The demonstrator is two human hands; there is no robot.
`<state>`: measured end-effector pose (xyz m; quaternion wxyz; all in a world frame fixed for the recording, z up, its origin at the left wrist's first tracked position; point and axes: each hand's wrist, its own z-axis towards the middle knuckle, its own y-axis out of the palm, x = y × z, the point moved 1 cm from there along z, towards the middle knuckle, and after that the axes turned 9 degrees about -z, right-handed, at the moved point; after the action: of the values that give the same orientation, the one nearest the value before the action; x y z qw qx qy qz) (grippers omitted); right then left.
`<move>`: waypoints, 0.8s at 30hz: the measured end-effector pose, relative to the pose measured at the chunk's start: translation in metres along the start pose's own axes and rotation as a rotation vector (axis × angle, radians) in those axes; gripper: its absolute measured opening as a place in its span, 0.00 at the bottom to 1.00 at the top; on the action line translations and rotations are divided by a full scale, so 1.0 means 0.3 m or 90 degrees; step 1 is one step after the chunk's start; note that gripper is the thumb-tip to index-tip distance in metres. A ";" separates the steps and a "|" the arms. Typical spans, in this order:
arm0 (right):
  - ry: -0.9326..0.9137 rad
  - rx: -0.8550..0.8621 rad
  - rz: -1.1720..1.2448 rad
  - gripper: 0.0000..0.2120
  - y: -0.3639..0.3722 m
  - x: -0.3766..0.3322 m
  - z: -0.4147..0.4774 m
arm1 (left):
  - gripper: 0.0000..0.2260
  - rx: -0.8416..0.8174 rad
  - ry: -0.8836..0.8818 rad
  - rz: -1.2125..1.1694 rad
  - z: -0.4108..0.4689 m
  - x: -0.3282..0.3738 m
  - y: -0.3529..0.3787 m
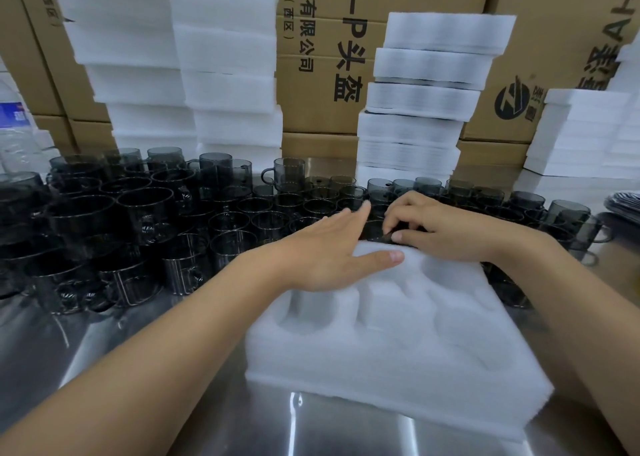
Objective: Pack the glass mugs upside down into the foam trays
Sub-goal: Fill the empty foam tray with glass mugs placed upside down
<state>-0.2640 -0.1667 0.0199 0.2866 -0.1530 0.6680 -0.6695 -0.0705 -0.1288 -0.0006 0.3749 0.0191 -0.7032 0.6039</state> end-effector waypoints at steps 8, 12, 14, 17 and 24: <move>0.006 0.143 0.072 0.08 -0.047 -0.014 -0.017 | 0.31 0.334 0.049 -0.386 0.012 0.001 -0.041; -0.005 0.272 0.137 0.09 -0.032 -0.060 -0.014 | 0.23 0.376 0.027 -0.602 0.022 -0.005 -0.060; -0.018 0.345 0.170 0.10 -0.011 -0.098 -0.008 | 0.18 0.371 -0.001 -0.722 0.024 -0.006 -0.066; -0.033 0.395 0.232 0.10 0.034 -0.142 0.003 | 0.14 0.346 -0.037 -0.795 0.016 -0.008 -0.069; -0.042 0.381 0.270 0.09 0.061 -0.160 0.003 | 0.17 0.340 -0.055 -0.834 0.018 -0.022 -0.072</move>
<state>-0.2224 -0.1381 0.0104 0.4725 0.0582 0.4500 -0.7555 -0.0581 -0.1421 0.0138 0.6154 0.5530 -0.3893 0.4049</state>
